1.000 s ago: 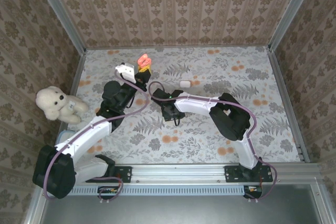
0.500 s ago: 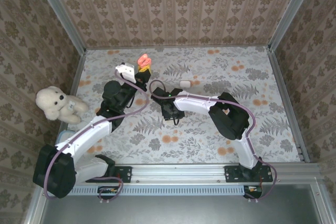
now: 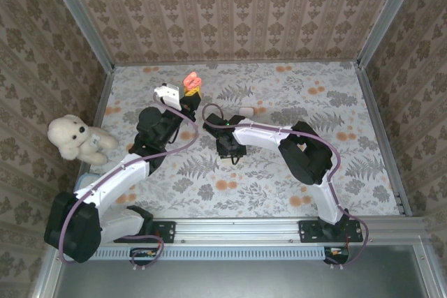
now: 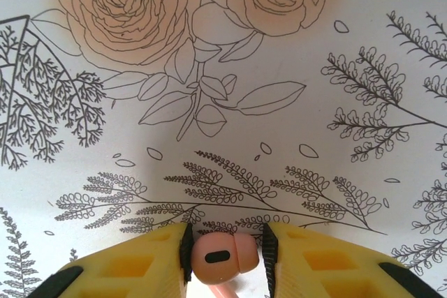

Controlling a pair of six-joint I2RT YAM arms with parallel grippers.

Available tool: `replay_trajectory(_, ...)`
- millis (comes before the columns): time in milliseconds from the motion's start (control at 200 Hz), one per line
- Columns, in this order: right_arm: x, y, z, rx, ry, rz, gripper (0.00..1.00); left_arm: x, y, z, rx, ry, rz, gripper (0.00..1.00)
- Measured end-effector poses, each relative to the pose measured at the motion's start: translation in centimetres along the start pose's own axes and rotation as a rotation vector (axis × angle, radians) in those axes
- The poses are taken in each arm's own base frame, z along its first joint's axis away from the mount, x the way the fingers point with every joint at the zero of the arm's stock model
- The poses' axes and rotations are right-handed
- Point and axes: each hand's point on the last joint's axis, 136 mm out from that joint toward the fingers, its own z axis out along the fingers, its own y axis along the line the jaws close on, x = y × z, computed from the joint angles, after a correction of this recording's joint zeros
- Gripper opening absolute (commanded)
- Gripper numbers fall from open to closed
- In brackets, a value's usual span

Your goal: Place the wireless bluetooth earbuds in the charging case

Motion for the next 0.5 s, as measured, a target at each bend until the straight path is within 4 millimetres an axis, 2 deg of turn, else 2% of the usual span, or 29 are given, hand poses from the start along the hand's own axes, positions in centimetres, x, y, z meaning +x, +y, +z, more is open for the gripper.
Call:
replay_trajectory(220, -0.01, -0.11, -0.02, 0.002, 0.002, 0.003, 0.27, -0.07, -0.02, 0.0, 0.001, -0.003, 0.0, 0.0)
replay_trajectory(500, 0.23, -0.54, -0.38, -0.04, -0.046, 0.028, 0.25, -0.05, -0.13, 0.0, 0.008, -0.002, 0.001, 0.0)
